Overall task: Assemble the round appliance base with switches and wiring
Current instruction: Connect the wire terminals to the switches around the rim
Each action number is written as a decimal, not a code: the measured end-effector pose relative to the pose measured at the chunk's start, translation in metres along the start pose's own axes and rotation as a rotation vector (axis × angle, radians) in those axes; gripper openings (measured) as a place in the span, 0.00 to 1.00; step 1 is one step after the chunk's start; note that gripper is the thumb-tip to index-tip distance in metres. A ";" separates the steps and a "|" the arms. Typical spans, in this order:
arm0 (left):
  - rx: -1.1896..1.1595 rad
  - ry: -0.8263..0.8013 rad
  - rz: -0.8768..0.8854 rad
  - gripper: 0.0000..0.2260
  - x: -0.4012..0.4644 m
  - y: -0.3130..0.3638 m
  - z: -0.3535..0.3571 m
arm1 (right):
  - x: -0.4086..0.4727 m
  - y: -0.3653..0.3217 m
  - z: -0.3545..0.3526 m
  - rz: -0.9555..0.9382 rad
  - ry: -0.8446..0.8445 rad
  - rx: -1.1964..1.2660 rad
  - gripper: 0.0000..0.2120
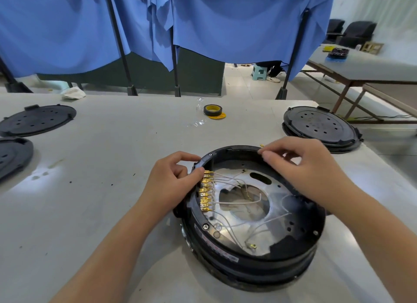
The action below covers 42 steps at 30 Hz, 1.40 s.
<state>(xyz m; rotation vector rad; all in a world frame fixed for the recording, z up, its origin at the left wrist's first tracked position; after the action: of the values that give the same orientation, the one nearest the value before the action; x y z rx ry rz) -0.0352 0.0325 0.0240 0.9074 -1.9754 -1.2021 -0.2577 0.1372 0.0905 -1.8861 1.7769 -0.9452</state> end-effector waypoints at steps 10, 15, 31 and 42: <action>0.226 0.036 -0.075 0.07 0.010 0.021 -0.010 | 0.001 0.066 0.000 0.264 0.062 0.175 0.08; 0.498 -0.052 0.010 0.09 0.018 0.049 0.011 | 0.011 0.075 -0.004 0.295 0.051 0.196 0.05; 0.998 -0.404 -0.005 0.31 0.035 0.040 0.057 | 0.085 0.128 -0.006 0.529 -0.109 -0.353 0.08; 0.733 -0.314 0.029 0.23 0.032 0.053 0.052 | 0.044 0.067 -0.020 0.288 0.135 0.147 0.03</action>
<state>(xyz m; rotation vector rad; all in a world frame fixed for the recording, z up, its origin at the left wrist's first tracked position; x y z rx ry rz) -0.1063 0.0480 0.0583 1.0660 -2.7489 -0.6090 -0.3209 0.0889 0.0680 -1.4594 1.9328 -1.0803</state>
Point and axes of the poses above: each hand's wrist, its own x-axis towards the middle knuckle, its own z-axis out of the palm, y = z × x, the point moved 3 cm from there along x, towards the middle knuckle, and after that the axes turned 15 degrees about -y, right-handed, at the moved point
